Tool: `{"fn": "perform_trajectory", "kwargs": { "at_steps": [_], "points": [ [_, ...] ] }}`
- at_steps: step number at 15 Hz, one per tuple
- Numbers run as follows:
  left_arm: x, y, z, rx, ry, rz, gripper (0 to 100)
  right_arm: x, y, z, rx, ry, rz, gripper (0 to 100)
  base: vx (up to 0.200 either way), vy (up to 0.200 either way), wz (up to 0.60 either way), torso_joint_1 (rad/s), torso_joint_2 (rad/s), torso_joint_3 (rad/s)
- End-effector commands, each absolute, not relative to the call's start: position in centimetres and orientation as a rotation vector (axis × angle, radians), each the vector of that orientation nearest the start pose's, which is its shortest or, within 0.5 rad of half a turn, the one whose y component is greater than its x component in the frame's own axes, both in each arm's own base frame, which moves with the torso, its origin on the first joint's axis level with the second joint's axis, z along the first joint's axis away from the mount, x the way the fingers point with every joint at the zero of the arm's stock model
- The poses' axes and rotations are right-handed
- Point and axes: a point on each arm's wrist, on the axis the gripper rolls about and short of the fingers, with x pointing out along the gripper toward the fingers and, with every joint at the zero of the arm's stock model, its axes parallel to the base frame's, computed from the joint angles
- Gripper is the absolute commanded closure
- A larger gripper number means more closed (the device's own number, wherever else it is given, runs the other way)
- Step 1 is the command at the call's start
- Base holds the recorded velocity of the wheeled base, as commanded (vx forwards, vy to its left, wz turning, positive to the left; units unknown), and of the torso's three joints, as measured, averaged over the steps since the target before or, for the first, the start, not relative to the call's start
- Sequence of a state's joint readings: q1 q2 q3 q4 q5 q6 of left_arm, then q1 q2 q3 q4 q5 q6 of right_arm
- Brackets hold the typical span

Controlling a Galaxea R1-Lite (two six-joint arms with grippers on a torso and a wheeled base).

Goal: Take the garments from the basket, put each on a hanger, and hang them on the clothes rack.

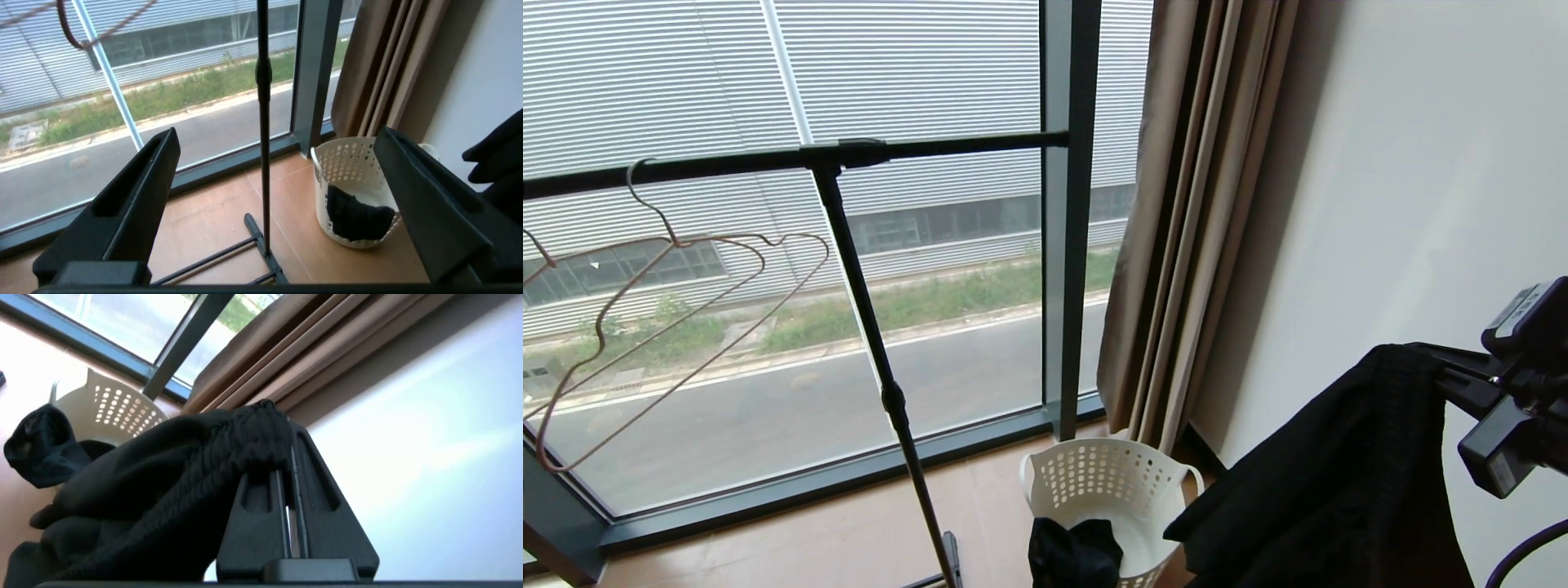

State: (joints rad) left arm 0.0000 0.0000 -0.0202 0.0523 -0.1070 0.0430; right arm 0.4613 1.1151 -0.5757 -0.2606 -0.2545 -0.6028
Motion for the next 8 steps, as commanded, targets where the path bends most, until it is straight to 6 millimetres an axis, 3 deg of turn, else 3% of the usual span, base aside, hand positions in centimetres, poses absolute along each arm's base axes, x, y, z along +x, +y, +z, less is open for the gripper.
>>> {"fn": "perform_trajectory", "kwargs": {
  "at_steps": [1,8],
  "points": [
    [-2.45,-0.24,7.57,0.041,0.030,-0.107,0,14.14,6.40,21.58,-0.696,0.196,0.281,100,0.000,0.000,0.00,0.237,-0.57,-0.115],
    [-2.45,-0.24,7.57,0.041,0.030,-0.107,0,14.05,6.36,21.61,-0.695,0.193,0.280,100,0.000,0.000,0.00,0.243,-0.55,-0.278]
  ]
}}
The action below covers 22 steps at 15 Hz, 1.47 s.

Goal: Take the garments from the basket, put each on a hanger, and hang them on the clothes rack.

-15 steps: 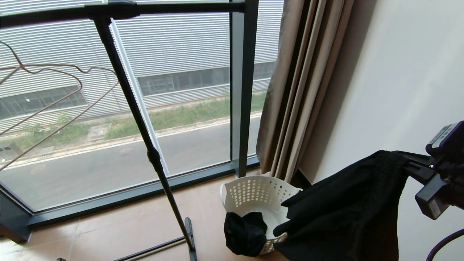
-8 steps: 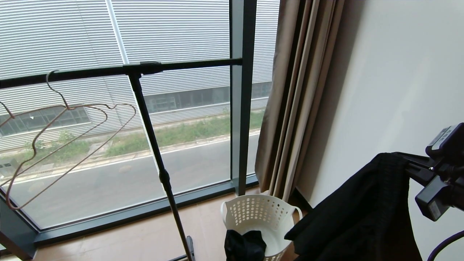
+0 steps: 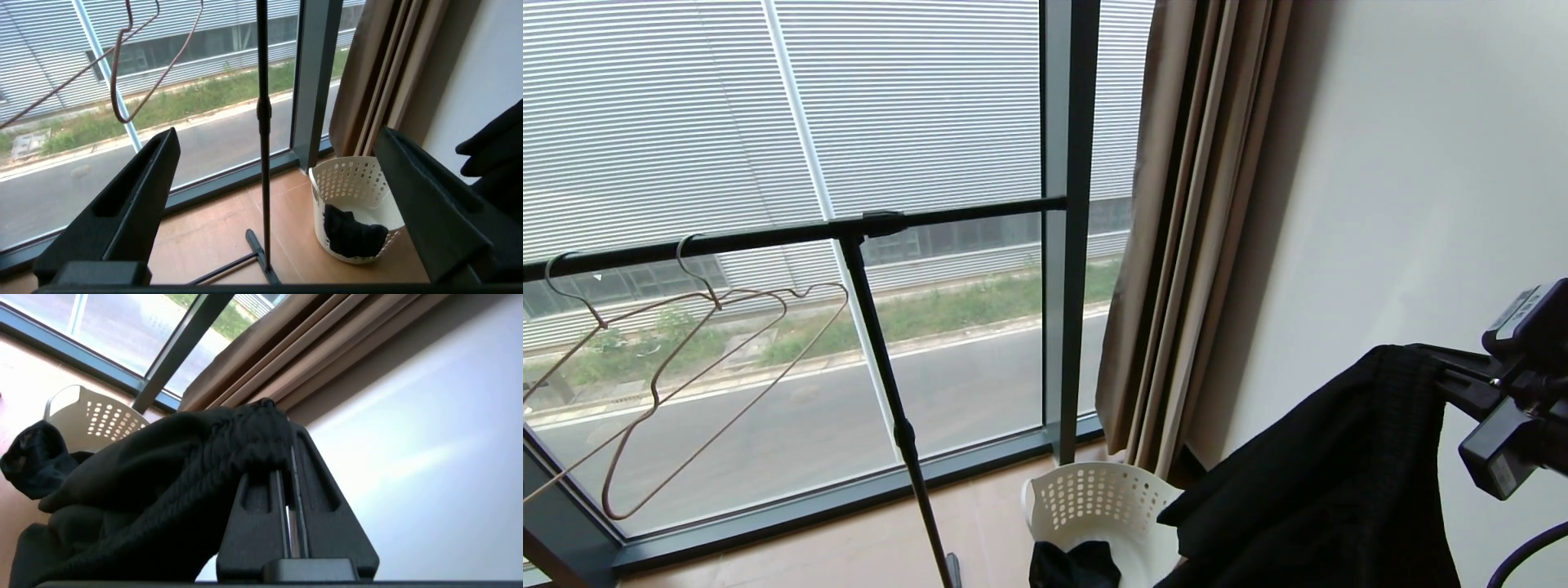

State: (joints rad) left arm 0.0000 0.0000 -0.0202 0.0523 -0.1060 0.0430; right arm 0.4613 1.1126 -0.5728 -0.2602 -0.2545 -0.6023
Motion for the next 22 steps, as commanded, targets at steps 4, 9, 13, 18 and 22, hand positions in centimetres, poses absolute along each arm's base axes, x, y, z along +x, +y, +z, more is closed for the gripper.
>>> {"fn": "perform_trajectory", "kwargs": {
  "at_steps": [4,9,13,18,22],
  "points": [
    [-2.5,-0.2,7.6,0.041,0.030,-0.107,0,14.0,6.3,21.6,-0.694,0.191,0.281,100,0.000,0.000,0.00,0.168,-0.38,-0.217],
    [-2.5,-0.2,7.6,0.040,0.028,-0.105,0,13.5,6.1,21.4,-0.696,0.189,0.281,100,0.000,0.000,0.00,0.093,-0.20,-0.105],
    [-2.5,-0.2,7.6,0.040,0.028,-0.105,0,12.9,5.9,21.5,-0.709,0.168,0.282,100,0.000,0.000,0.00,0.000,0.00,0.000],
    [-2.5,-0.2,7.6,0.041,0.028,-0.105,0,12.8,5.8,21.6,-0.710,0.161,0.280,100,0.000,0.000,0.00,0.000,0.00,0.000],
    [-2.4,-0.2,7.6,0.047,0.030,-0.102,0,12.8,5.8,21.6,-0.712,0.163,0.279,100,0.000,0.000,0.00,0.000,0.00,0.000]
  ]
}}
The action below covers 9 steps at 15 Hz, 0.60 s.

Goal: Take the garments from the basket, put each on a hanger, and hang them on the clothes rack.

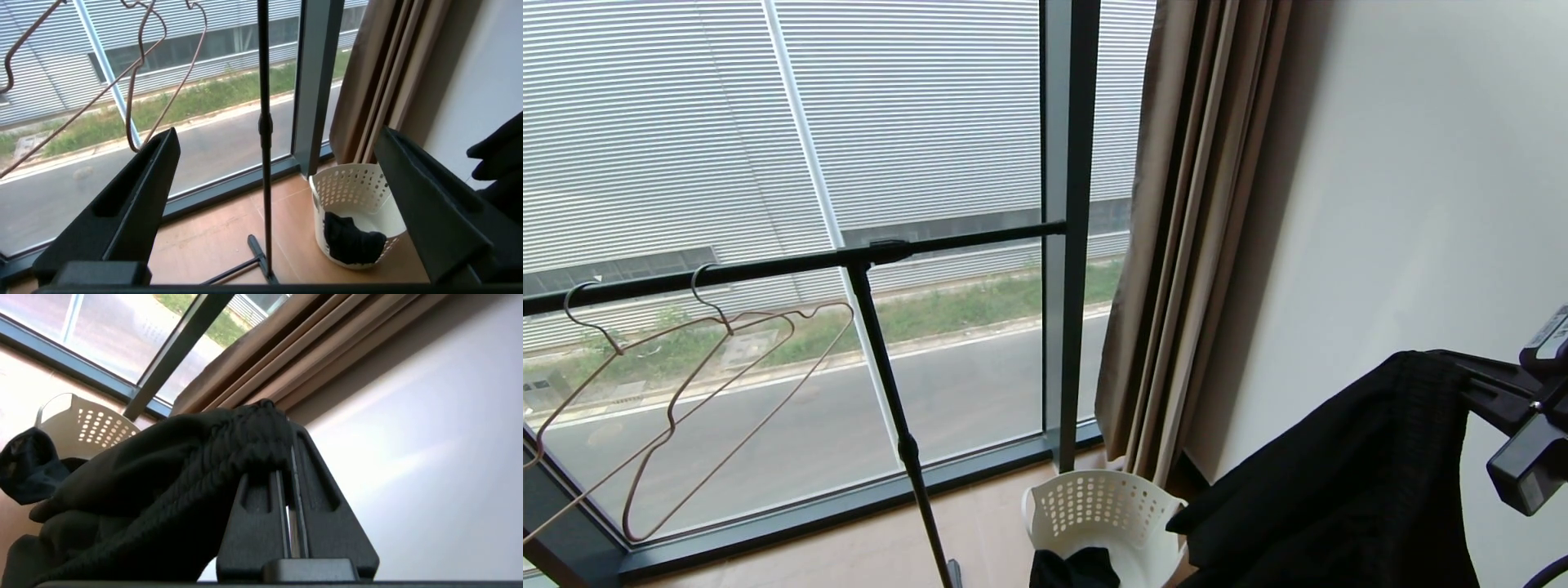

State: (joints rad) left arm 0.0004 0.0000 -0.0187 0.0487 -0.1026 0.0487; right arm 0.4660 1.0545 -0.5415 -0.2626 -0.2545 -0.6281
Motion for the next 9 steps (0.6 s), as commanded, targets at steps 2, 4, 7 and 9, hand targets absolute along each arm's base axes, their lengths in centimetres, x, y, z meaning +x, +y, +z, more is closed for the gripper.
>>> {"fn": "perform_trajectory", "kwargs": {
  "at_steps": [2,4,7,9],
  "points": [
    [-2.43,-0.23,7.56,0.047,0.030,-0.102,0,13.18,5.94,21.55,-0.710,0.166,0.273,100,0.000,0.000,0.30,0.004,0.00,0.001],
    [-2.44,-0.23,7.55,0.043,0.028,-0.105,0,13.16,5.93,21.59,-0.709,0.158,0.271,100,0.000,0.000,0.60,0.000,0.00,0.005],
    [-2.44,-0.24,7.55,0.043,0.028,-0.105,0,13.16,5.93,21.60,-0.708,0.156,0.270,100,0.000,0.000,0.60,0.007,0.00,0.001],
    [-2.44,-0.24,7.55,0.043,0.028,-0.105,0,13.16,5.93,21.60,-0.708,0.156,0.270,100,0.000,0.000,0.60,0.000,0.00,0.002]
  ]
}}
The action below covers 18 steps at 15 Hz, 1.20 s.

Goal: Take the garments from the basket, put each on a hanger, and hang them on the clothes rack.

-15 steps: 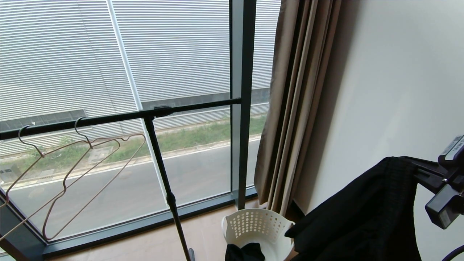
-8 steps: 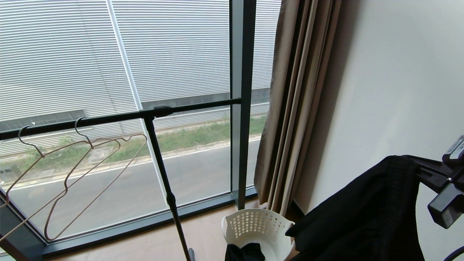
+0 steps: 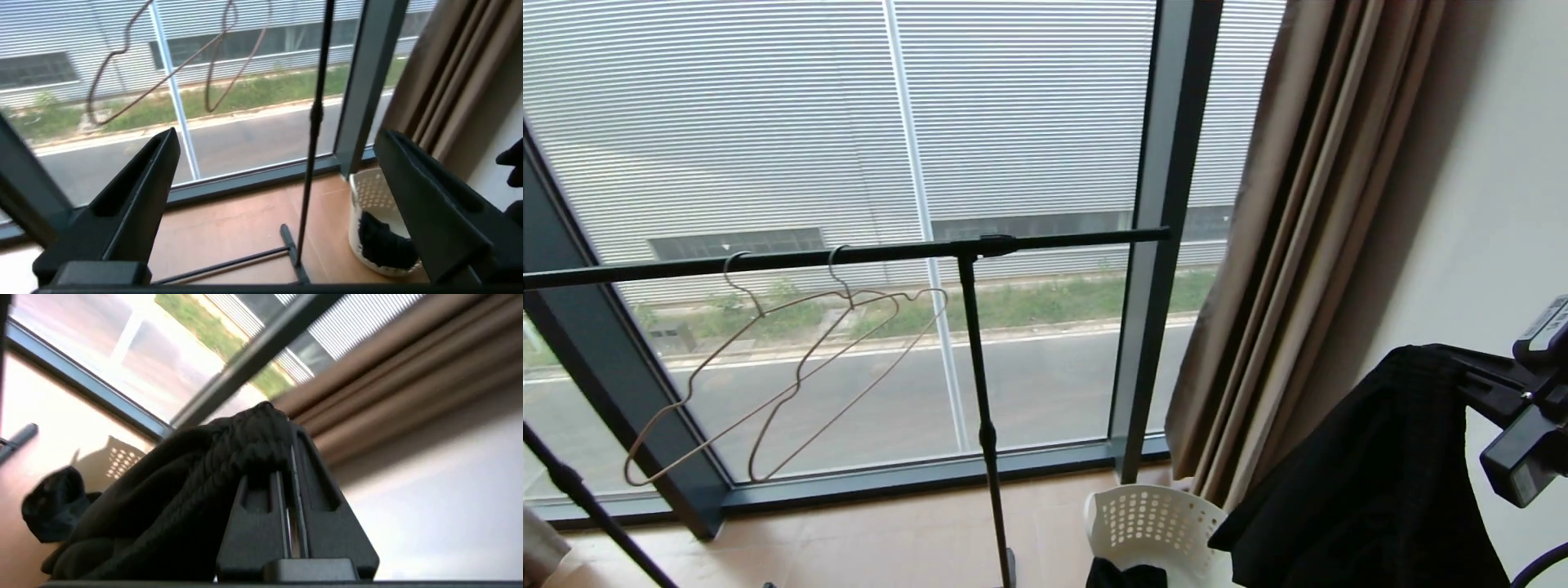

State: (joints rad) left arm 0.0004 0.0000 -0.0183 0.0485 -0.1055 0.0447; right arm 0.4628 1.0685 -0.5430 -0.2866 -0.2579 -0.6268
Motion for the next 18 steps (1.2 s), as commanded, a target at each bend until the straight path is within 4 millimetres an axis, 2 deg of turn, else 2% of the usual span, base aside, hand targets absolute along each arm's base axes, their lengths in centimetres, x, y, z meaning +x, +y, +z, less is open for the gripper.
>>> {"fn": "perform_trajectory", "kwargs": {
  "at_steps": [1,5,18],
  "points": [
    [-2.44,-0.24,7.55,0.043,0.028,-0.105,0,13.13,5.92,21.62,-0.708,0.155,0.270,100,0.000,0.000,0.60,-0.002,-0.01,0.002],
    [-2.43,-0.24,7.56,0.044,0.030,-0.105,0,13.13,5.92,21.62,-0.708,0.155,0.270,100,0.000,0.000,0.00,0.000,0.00,0.000],
    [-2.44,-0.24,7.55,0.043,0.028,-0.107,0,13.09,5.90,21.60,-0.709,0.155,0.270,100,0.000,0.200,0.00,0.001,0.00,0.002]
  ]
}}
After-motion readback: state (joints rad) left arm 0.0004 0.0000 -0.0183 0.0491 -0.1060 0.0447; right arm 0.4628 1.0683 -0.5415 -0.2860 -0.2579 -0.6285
